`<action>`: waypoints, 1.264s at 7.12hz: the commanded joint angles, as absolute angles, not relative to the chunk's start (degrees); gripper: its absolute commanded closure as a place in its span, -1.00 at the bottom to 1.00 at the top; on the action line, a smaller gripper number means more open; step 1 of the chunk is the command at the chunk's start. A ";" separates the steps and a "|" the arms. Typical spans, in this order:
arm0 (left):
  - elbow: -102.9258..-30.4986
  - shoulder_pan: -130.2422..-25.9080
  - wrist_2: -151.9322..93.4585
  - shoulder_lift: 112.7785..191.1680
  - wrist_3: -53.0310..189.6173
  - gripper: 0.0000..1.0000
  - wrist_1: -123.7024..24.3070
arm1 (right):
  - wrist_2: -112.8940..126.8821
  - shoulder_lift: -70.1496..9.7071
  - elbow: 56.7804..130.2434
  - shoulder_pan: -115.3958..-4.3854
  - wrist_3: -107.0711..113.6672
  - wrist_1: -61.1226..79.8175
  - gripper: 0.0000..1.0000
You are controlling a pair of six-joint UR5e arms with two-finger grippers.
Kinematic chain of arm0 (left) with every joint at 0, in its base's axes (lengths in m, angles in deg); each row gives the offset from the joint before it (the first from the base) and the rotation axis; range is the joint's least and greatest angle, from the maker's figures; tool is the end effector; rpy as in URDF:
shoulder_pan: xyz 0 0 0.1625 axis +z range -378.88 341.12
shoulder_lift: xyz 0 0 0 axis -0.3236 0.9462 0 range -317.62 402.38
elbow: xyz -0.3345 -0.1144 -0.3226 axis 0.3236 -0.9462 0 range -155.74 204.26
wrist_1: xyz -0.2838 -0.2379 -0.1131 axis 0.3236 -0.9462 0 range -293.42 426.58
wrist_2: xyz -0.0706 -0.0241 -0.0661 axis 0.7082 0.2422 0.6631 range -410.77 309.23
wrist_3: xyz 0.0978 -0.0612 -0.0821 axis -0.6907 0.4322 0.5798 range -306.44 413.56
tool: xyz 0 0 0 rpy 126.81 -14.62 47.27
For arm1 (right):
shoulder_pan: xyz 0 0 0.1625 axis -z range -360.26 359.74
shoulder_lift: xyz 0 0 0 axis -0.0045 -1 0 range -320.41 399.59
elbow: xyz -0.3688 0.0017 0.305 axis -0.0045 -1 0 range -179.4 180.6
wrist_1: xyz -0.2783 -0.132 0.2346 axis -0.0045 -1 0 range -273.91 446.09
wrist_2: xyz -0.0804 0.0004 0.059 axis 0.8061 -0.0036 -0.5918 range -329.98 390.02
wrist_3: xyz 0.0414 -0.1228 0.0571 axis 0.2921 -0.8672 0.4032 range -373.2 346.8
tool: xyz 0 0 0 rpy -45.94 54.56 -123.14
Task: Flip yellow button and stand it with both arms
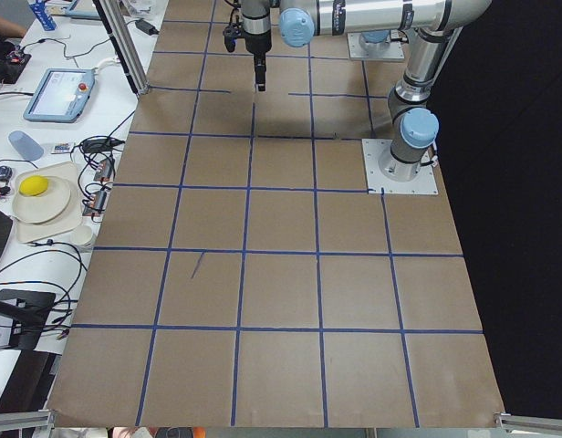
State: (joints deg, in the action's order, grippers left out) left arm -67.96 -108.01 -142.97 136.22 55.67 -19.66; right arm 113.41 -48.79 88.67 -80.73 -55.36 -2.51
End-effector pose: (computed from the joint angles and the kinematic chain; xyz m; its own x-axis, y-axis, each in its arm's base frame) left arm -0.1204 -0.4894 0.4563 -0.9979 -0.0503 -0.0398 -0.0519 0.9979 0.0387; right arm 0.0689 -0.4923 0.5003 -0.8370 -0.5384 -0.0979 -0.5346 0.8427 -0.0633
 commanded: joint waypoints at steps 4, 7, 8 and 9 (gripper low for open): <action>-68.29 -108.61 -142.88 135.37 55.93 -1.00 -19.73 | 117.45 -48.66 88.67 -88.15 -22.43 -2.94 -1.00; -68.38 -108.62 -143.31 135.19 55.67 -1.00 -19.73 | 117.56 -48.66 88.85 -88.15 -20.16 -3.03 -1.00; -68.55 -108.62 -143.41 135.10 55.67 -1.00 -19.73 | 117.29 -48.66 89.02 -88.15 -19.97 -3.81 -1.00; -68.29 -108.62 -143.32 135.10 55.67 -1.00 -19.73 | 117.55 -48.66 89.20 -88.15 -19.97 -5.04 -1.00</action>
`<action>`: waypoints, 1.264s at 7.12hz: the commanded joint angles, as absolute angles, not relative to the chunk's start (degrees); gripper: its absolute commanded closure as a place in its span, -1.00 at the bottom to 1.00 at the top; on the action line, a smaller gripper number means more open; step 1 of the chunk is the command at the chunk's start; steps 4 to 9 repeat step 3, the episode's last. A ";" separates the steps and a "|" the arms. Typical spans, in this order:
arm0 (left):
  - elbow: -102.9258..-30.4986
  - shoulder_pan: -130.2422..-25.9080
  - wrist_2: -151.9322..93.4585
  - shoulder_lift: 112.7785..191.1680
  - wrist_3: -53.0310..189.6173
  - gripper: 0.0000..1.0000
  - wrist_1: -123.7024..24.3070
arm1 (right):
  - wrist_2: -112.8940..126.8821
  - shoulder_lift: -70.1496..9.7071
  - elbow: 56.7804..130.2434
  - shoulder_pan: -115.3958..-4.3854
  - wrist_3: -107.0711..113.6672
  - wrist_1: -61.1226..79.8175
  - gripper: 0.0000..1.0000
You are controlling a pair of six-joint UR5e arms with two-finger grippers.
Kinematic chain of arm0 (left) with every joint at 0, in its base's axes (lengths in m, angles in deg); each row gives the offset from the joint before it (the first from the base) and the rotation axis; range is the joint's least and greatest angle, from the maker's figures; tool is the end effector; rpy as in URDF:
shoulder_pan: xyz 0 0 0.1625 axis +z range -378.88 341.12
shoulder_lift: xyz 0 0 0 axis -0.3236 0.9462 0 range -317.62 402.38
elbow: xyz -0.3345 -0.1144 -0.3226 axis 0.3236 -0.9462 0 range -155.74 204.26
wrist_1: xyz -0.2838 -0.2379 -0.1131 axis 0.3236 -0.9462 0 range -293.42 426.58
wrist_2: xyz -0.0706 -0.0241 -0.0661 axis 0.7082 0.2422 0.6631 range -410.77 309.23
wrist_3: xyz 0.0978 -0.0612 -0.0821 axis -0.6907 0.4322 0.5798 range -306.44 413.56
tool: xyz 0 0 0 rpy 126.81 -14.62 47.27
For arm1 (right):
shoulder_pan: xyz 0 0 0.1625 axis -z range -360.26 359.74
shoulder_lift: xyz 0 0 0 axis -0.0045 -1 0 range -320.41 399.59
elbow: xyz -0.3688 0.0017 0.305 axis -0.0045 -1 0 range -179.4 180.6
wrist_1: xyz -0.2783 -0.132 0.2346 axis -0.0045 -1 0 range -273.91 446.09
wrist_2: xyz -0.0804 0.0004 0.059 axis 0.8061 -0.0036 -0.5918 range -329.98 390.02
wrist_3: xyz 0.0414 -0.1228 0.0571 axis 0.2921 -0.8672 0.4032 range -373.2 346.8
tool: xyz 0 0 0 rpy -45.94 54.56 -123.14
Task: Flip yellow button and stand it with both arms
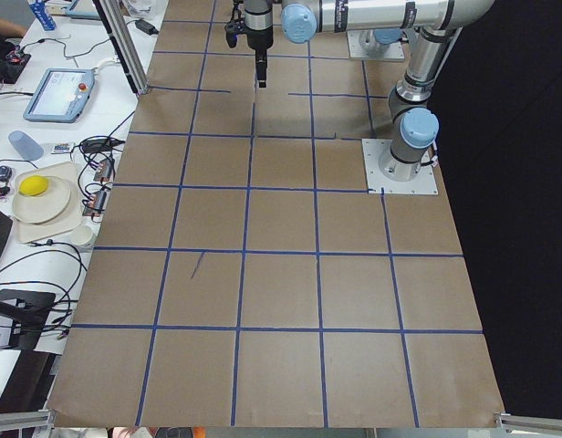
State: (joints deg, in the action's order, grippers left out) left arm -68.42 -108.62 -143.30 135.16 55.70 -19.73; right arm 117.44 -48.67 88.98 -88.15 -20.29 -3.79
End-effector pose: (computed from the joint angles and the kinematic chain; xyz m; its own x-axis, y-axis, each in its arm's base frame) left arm -0.1248 -0.4809 0.4615 -0.9982 -0.0404 -0.0452 -0.0417 0.9987 0.0293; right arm 0.1219 -0.4820 0.4982 -0.9952 -0.0867 -0.0450 -0.0867 0.9962 -0.0016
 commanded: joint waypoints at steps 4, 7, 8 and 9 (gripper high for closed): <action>-68.38 -108.62 -142.97 135.10 55.67 -1.00 -19.73 | 117.64 -48.66 89.20 -88.15 -20.06 -4.96 -1.00; -68.38 -108.62 -142.97 135.10 55.67 -1.00 -19.73 | 117.64 -48.66 89.20 -88.15 -20.06 -4.96 -1.00; -68.38 -108.62 -142.97 135.10 55.67 -1.00 -19.73 | 117.64 -48.66 89.20 -88.15 -20.06 -4.96 -1.00; -68.38 -108.62 -142.97 135.10 55.67 -1.00 -19.73 | 117.64 -48.66 89.20 -88.15 -20.06 -4.96 -1.00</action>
